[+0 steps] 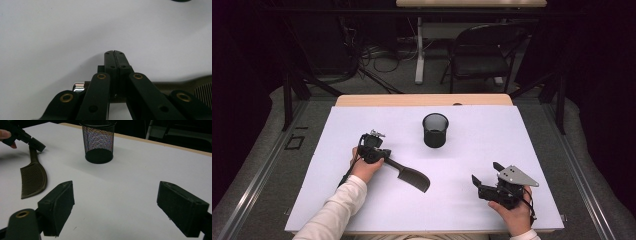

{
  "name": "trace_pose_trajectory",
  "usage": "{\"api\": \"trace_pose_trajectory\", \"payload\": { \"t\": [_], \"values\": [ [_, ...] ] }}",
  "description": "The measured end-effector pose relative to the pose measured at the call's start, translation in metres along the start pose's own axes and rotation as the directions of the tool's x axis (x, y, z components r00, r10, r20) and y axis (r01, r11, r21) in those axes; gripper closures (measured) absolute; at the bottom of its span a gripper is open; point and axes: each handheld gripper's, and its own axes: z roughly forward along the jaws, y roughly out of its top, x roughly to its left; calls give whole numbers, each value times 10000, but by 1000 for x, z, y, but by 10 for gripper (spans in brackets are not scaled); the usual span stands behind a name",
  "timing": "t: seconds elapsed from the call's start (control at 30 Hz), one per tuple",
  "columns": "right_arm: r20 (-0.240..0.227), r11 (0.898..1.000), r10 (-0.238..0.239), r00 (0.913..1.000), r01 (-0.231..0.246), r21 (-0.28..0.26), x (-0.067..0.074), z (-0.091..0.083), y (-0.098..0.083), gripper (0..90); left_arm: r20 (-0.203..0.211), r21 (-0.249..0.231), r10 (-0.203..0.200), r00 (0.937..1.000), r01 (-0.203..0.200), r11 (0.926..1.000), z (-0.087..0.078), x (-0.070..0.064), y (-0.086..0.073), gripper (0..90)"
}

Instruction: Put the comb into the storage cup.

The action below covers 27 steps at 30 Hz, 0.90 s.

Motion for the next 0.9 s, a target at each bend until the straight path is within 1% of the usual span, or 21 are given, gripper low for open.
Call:
{"api": "trace_pose_trajectory", "payload": {
  "t": [0.17, 0.2, 0.33, 0.5, 0.53, 0.6, 0.67, 0.73, 0.83, 0.87, 0.9],
  "values": [
    [-18, 10000, 14, 10000, -14, 8, 0, 0, 0, 141, 97, 55, 40, 9999, -40, 10000, -4, 0, -8, 900],
    [-19, 10000, 16, 10000, -16, 10, 0, 0, 0, 141, 108, 74, 113, 9999, -114, 9999, -5, 0, -9, 900],
    [-42, 10000, 12, 10000, -11, 50, 0, 1, 0, 142, 125, 79, 93, 9999, -94, 9999, -6, -1, -13, 900],
    [-61, 10000, -27, 10000, 28, 66, 1, 1, 0, 142, 231, 83, 150, 9996, -152, 9999, -10, -1, -18, 900],
    [-65, 10000, 5, 10000, -4, 60, 1, 1, 0, 142, 302, 97, 129, 9995, -132, 9999, -11, -2, -20, 900],
    [-66, 10000, 13, 10000, -13, 61, 0, 1, 0, 143, 304, 63, 119, 9995, -121, 9999, -12, -3, -21, 900],
    [-78, 10000, 4, 10000, -3, 62, 1, 1, 0, 143, 335, 84, 200, 9992, -203, 9998, -13, -4, -23, 900],
    [-83, 10000, -9, 10000, 9, 65, 1, 1, 0, 143, 364, 68, 186, 9992, -188, 9998, -13, -5, -24, 900],
    [-84, 10000, -26, 10000, 27, 66, 1, 1, -1, 143, 401, 118, 329, 9987, -334, 9994, -16, -6, -27, 900],
    [-85, 10000, -24, 10000, 25, 71, 1, 1, -1, 143, 432, 98, 292, 9986, -297, 9995, -16, -7, -28, 900],
    [-91, 10000, -15, 10000, 16, 73, 1, 1, -1, 143, 441, 102, 337, 9985, -342, 9994, -17, -7, -29, 900]
  ]
}}
